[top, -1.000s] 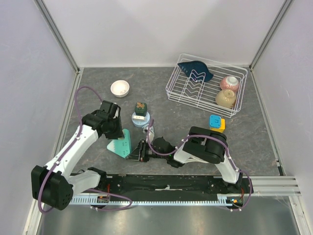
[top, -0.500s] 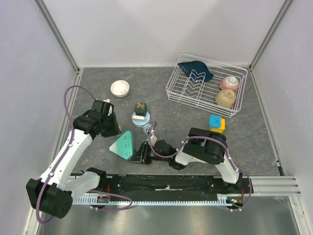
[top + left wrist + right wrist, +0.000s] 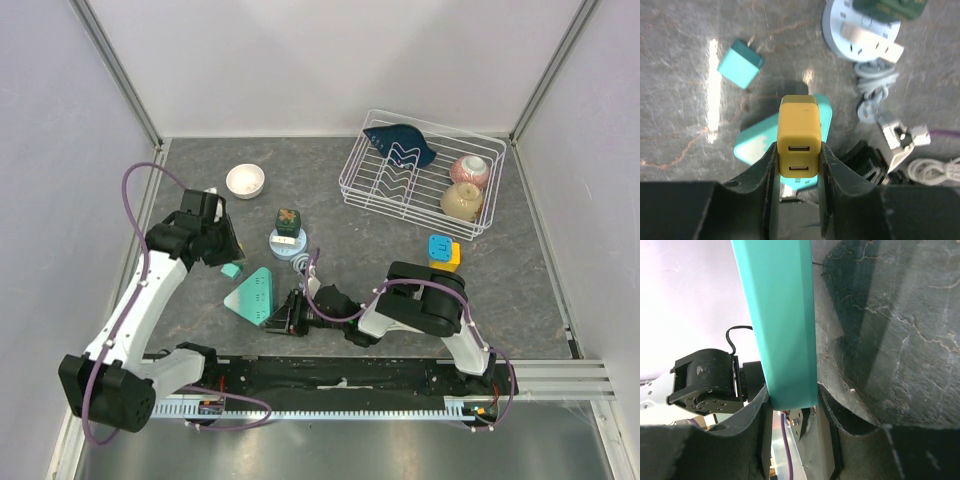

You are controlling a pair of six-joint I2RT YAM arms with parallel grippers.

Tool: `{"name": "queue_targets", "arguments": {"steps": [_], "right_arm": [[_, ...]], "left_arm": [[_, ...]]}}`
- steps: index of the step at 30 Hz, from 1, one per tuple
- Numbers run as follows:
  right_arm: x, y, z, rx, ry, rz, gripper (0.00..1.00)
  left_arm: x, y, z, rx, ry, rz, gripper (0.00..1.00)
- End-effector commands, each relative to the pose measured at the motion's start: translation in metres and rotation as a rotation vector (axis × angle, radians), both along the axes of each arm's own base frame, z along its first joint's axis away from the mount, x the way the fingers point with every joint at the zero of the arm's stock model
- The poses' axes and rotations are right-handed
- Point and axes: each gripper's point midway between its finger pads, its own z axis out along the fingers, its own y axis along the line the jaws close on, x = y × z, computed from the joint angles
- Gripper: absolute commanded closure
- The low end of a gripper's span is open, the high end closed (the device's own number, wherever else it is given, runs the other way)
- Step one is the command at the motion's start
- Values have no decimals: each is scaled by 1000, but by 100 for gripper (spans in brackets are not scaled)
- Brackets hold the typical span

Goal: Pull the plug off the socket

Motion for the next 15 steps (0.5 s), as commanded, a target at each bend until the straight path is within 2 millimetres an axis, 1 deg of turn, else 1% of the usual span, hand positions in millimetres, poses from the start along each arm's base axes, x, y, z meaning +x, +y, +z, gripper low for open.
{"name": "queue_targets", "arguments": {"steps": [1, 2, 3, 4, 5, 6, 7, 8, 9, 11, 12, 13, 14, 15], "right_arm": [[-12, -7, -27, -99, 58, 17, 74], [-12, -6, -24, -93, 56, 22, 69], [-12, -5, -20, -84, 50, 26, 62], [-12, -4, -17, -80, 42, 31, 59], [-11, -3, -11, -76, 36, 34, 57], [-11, -2, -8, -79, 22, 40, 52], [-11, -3, -8, -90, 24, 41, 49], [-11, -3, -5, -90, 18, 42, 47], [-10, -2, 3, -82, 9, 38, 41], [-8, -3, 5, -101, 6, 33, 35], [-8, -3, 5, -109, 5, 33, 27], [-9, -4, 3, -126, 4, 37, 26], [-8, -3, 7, -121, -1, 38, 26], [-8, -3, 8, -125, -7, 41, 25]], "left_arm": [[48, 19, 24, -3, -130, 76, 98], [52, 23, 19, -14, -121, 90, 98], [56, 28, 12, -25, -99, 102, 98], [61, 36, 8, -47, -92, 121, 98], [67, 39, 7, -55, -101, 126, 98], [70, 42, 4, -59, -100, 129, 98], [75, 49, 0, -72, -88, 146, 98], [81, 51, 2, -77, -107, 145, 98], [84, 51, 2, -84, -110, 145, 98], [92, 57, -1, -84, -113, 160, 98], [96, 60, -1, -86, -122, 167, 98], [100, 63, -6, -90, -111, 181, 98], [101, 65, -9, -93, -109, 186, 98], [105, 67, -11, -98, -113, 188, 98]]}}
